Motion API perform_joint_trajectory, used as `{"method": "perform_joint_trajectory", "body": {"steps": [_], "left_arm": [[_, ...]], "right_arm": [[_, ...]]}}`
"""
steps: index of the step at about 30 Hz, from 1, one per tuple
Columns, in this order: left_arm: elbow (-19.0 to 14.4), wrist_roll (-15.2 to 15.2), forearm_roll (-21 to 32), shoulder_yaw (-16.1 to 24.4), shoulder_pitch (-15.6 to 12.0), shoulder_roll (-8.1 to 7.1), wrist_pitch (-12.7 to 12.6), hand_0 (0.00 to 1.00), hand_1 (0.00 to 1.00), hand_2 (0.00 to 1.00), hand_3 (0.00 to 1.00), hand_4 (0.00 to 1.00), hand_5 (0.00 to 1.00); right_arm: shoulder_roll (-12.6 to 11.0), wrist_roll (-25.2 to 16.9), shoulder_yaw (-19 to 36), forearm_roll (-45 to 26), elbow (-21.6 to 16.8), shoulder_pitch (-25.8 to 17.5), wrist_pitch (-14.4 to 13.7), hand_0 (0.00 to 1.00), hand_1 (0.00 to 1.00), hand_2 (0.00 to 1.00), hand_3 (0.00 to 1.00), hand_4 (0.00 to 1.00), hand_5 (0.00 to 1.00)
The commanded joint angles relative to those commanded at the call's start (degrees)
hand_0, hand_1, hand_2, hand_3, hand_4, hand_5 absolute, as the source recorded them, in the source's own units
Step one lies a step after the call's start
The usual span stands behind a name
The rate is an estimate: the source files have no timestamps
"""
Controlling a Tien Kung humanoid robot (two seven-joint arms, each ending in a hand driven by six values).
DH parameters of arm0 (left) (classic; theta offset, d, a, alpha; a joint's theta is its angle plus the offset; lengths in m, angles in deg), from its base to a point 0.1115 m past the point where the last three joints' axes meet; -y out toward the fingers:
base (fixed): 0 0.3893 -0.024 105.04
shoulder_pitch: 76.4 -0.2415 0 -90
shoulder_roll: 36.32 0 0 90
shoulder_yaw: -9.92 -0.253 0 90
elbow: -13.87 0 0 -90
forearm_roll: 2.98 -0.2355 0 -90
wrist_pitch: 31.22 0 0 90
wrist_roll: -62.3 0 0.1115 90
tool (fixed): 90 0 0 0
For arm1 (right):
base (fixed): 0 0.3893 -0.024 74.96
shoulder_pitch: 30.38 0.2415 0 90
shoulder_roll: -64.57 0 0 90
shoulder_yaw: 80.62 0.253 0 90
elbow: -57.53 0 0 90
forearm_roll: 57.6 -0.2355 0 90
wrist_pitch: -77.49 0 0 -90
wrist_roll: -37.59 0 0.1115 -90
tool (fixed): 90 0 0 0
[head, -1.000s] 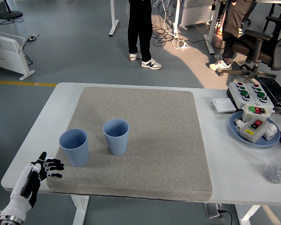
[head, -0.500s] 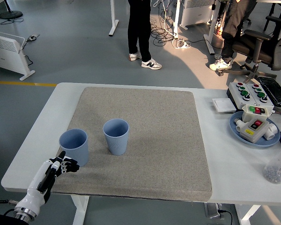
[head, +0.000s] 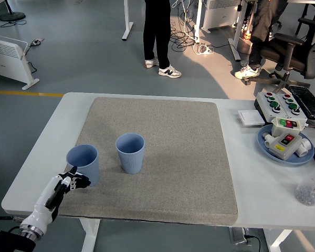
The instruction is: Push cup pick cup insert cup
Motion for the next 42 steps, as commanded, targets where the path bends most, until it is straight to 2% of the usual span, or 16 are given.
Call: {"method": "perform_joint_trajectory", "body": {"steps": [16, 28, 42], "left_arm": [[4.13, -0.78, 1.4, -2.72, 4.34, -0.59, -0.06, 0.638, 0.575, 0.514, 0.471, 0.613, 0.998], [7.14, -1.33, 3.07, -6.98, 9.58, -1.41, -0.12, 0.643, 0.576, 0.512, 0.473, 0.613, 0.998], [12.42, -2.74, 6.44, -11.72, 15.44, -0.35, -0.54, 0.656, 0.577, 0.511, 0.471, 0.613, 0.998]], "right_arm": [[0.19, 0.02, -0.17, -0.21, 0.0, 0.32, 0.06, 0.528, 0.546, 0.504, 0.574, 0.154, 0.998], [0.44, 0.1, -0.07, 0.21, 0.0, 0.53, 0.15, 0.528, 0.546, 0.504, 0.574, 0.154, 0.998], [0.43, 0.28, -0.48, 0.56, 0.0, 0.56, 0.55, 0.528, 0.546, 0.504, 0.574, 0.153, 0.998]]}}
